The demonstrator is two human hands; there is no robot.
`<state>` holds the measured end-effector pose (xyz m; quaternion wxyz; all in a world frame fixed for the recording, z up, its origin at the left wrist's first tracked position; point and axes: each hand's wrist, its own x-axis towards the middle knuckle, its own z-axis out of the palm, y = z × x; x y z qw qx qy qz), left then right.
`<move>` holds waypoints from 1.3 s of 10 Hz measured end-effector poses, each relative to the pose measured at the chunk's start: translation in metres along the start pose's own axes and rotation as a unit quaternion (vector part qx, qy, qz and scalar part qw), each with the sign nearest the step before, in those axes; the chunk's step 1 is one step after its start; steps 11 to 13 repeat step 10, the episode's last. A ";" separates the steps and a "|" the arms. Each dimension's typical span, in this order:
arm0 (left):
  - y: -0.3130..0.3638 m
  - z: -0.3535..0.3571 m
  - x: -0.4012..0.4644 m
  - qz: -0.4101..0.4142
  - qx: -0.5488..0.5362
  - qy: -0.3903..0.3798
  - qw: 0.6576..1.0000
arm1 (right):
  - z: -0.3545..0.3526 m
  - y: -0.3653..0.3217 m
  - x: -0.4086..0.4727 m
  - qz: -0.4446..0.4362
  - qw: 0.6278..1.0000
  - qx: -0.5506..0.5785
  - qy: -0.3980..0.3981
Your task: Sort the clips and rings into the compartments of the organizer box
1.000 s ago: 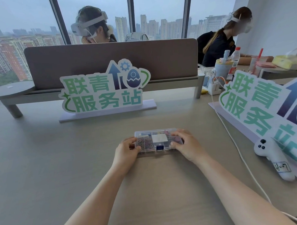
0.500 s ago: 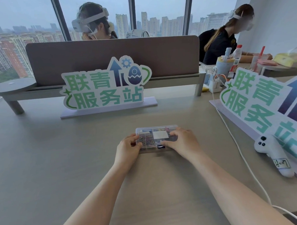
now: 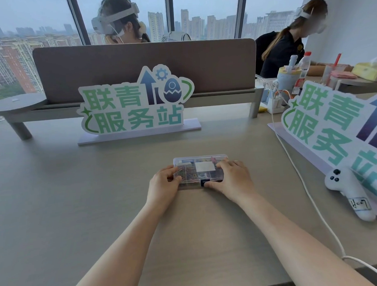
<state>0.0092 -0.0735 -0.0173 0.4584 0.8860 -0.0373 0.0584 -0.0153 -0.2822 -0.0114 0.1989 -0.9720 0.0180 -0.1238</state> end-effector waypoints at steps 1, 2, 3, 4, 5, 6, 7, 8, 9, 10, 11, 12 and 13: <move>0.000 0.000 0.001 0.000 -0.003 0.000 1.000 | 0.002 0.001 0.000 -0.009 1.000 -0.005 0.011; 0.000 0.000 0.000 0.001 -0.009 -0.001 1.000 | 0.006 0.003 -0.002 -0.022 0.999 -0.012 0.026; -0.001 0.000 0.001 0.002 -0.010 0.001 1.000 | 0.010 0.005 -0.003 -0.026 0.999 -0.011 0.041; 0.000 0.000 0.000 0.004 -0.006 0.000 1.000 | 0.012 0.005 -0.005 -0.023 0.999 -0.008 0.048; 0.000 0.000 -0.001 0.004 -0.001 0.003 1.000 | 0.013 0.005 -0.007 -0.018 0.999 0.001 0.048; 0.000 0.001 -0.003 0.008 0.008 0.006 1.000 | 0.012 0.004 -0.009 -0.016 0.999 0.013 0.040; -0.001 0.002 -0.005 0.021 0.018 0.017 0.999 | 0.012 0.004 -0.010 -0.016 0.999 0.027 0.037; -0.003 0.001 -0.007 0.020 0.019 0.022 0.999 | 0.011 0.004 -0.012 -0.016 0.999 0.037 0.034; -0.007 -0.004 -0.013 0.013 -0.004 0.033 0.999 | 0.009 0.006 -0.013 -0.023 0.995 0.057 0.076; -0.014 -0.012 -0.030 -0.020 -0.033 0.043 0.998 | 0.005 0.011 -0.018 0.007 0.983 0.102 0.150; -0.014 -0.012 -0.030 -0.020 -0.033 0.043 0.998 | 0.005 0.011 -0.018 0.007 0.983 0.102 0.150; -0.014 -0.012 -0.030 -0.020 -0.033 0.043 0.998 | 0.005 0.011 -0.018 0.007 0.983 0.102 0.150; -0.014 -0.012 -0.030 -0.020 -0.033 0.043 0.998 | 0.005 0.011 -0.018 0.007 0.983 0.102 0.150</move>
